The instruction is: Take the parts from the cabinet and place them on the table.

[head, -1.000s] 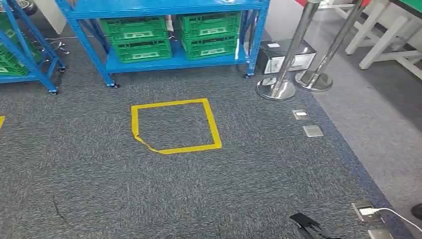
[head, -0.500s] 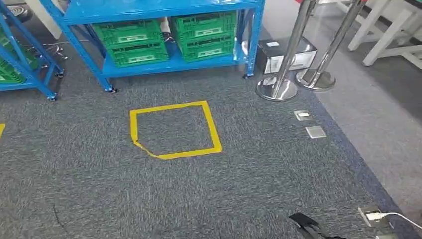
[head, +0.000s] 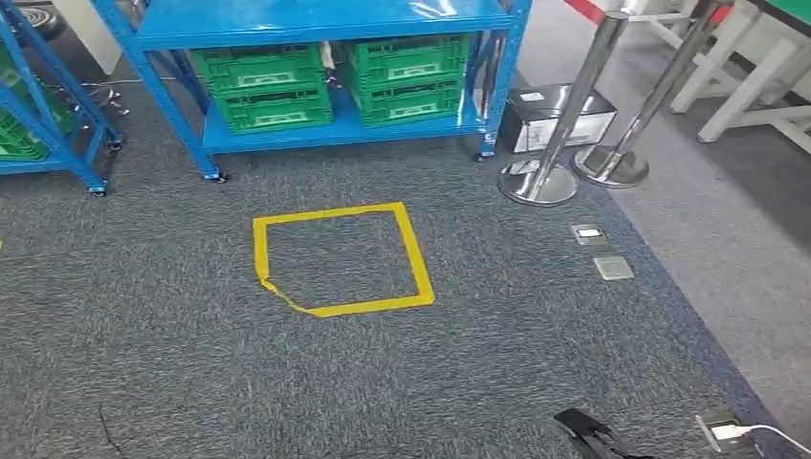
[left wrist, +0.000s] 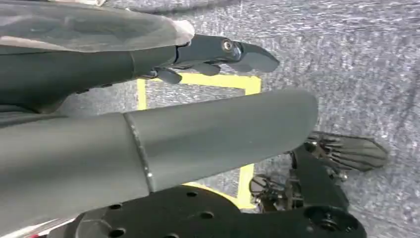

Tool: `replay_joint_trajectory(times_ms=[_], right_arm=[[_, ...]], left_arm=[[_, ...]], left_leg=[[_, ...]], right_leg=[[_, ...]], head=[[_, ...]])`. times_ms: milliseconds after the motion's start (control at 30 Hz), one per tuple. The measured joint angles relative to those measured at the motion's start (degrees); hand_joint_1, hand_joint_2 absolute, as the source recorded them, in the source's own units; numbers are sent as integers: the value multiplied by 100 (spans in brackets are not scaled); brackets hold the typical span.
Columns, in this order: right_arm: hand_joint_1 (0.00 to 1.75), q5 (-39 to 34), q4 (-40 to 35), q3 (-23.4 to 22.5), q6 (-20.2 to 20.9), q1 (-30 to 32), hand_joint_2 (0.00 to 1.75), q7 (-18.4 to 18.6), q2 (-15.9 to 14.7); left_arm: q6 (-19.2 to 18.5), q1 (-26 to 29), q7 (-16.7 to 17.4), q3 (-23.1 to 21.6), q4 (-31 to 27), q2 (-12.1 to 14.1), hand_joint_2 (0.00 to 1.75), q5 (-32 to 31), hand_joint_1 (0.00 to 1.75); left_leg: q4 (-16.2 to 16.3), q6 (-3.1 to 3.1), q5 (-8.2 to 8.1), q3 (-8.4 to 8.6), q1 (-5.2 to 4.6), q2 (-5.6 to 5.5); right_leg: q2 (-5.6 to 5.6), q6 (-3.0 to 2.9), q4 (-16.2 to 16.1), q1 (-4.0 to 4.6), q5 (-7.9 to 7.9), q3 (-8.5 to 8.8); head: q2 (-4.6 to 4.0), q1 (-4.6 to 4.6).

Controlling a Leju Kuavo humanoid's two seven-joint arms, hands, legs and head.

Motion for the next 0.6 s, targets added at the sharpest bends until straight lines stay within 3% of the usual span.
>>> replay_joint_trajectory(times_ms=[33, 67, 133, 167, 200, 300, 367, 400, 467, 500, 533, 567, 600], right_arm=[[0, 0, 0, 2, 0, 15, 0, 4, 0], [0, 0, 0, 2, 0, 33, 0, 4, 0], [0, 0, 0, 2, 0, 24, 0, 2, 0], [0, 0, 2, 2, 0, 28, 0, 2, 0], [0, 0, 11, 7, 0, 27, 0, 7, 0], [0, 0, 9, 11, 4, 20, 0, 6, 0], [0, 2, 6, 15, 4, 18, 0, 9, 2], [0, 2, 7, 15, 7, 21, 0, 4, 2], [0, 2, 7, 15, 4, 3, 0, 4, 2], [0, 2, 7, 17, 7, 4, 0, 4, 2], [0, 2, 7, 17, 7, 8, 0, 4, 2], [0, 2, 7, 20, 11, 15, 0, 7, 2], [0, 2, 7, 22, 11, 18, 0, 4, 4]], left_arm=[[-2, 3, 0, 0, 0, 0, 0, 0, 0], [0, 10, 0, 0, 0, -4, 0, 0, 0], [-2, 24, 0, 0, 0, -15, 0, 0, 0], [-2, 33, 0, 0, 0, -17, 0, 0, 0], [-2, 4, 0, 0, 0, -22, 0, 0, 0], [-2, -1, 0, 0, 0, -17, 0, 0, 0], [-2, -5, -2, 0, 0, -11, 0, 4, 0], [-2, -14, -4, 0, 0, -13, 0, 4, 0], [-2, -20, -4, 0, 0, -15, 0, 4, 0], [-2, -9, -4, 0, 0, -15, 0, 4, 0], [-2, 6, -4, 0, 0, -15, 0, 4, 0], [-2, 12, -2, 0, 0, -15, 0, 4, 0], [-2, 15, -4, 0, 0, -11, 0, 4, 0]], left_leg=[[0, -1, -41, 58, -5, -10], [0, -7, -89, 132, -5, -24], [1, -43, -197, 298, -4, -34], [-3, -70, -246, 322, -4, -33], [52, -120, -288, 315, -43, -40], [-11, -180, -281, 324, -29, -45], [135, -263, -385, 321, -19, -21], [482, -304, -515, 115, -14, -14], [1527, -362, -829, -541, 23, -12], [1881, -378, -867, -808, 34, -11], [1971, -380, -761, -962, 42, -10], [1743, -375, -513, -941, 47, -9], [1315, -363, -195, -807, 50, -8]], right_leg=[[0, -3, -10, 0, 140, -73], [0, -16, -291, 0, 417, -19], [-1, -62, -1332, 0, 1122, 317], [1, -82, -1624, 3, 1243, 421], [5, -90, -1717, 49, 1167, 483], [20, -161, -1706, 54, 1137, 496], [16, -216, -1822, -1, 1134, 637], [-3, -254, -1842, -6, 1114, 670], [-10, -291, -1851, -3, 1072, 710], [-9, -298, -1851, -3, 1040, 735], [0, -296, -1851, -6, 1005, 780], [10, -291, -1851, -12, 966, 835], [19, -279, -1852, -17, 929, 895]], head=[[0, 4], [0, 22], [0, 81], [-2, 101], [-2, 68], [-2, 28], [0, 7], [0, -55], [0, -85], [0, -90], [0, -98], [0, -107], [0, -116]])
